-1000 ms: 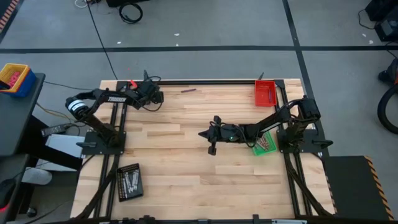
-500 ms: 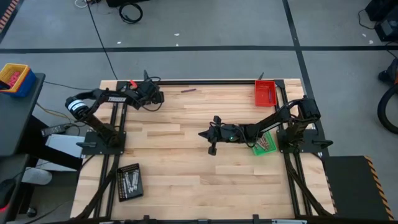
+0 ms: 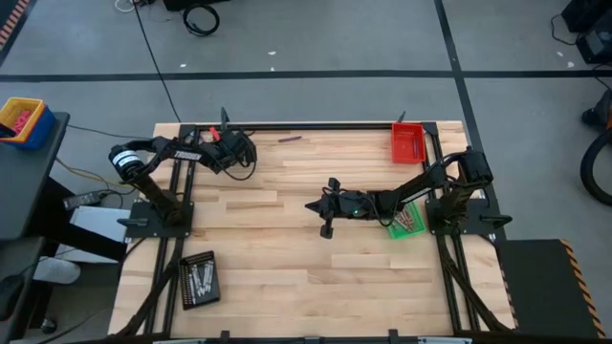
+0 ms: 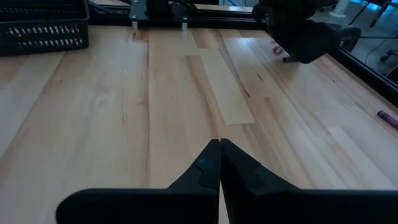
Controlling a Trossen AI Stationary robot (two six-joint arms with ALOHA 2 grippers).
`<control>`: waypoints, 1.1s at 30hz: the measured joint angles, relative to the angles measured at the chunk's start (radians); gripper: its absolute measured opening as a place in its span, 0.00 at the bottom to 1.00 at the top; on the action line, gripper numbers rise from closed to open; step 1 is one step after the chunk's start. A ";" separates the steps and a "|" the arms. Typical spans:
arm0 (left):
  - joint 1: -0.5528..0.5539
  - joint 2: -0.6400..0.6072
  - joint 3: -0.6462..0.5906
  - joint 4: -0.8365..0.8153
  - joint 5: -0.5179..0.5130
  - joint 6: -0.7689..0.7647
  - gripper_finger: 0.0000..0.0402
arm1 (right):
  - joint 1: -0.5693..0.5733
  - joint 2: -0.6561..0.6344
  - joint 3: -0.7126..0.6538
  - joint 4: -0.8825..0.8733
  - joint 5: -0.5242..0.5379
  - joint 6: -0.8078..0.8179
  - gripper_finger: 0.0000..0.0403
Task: Sort crayons
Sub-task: Put the purple crayon into the red bin
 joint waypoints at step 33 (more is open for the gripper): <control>-0.903 -0.320 -0.029 0.888 0.141 0.762 0.07 | 0.219 -0.128 -0.001 0.309 0.275 -0.382 0.09</control>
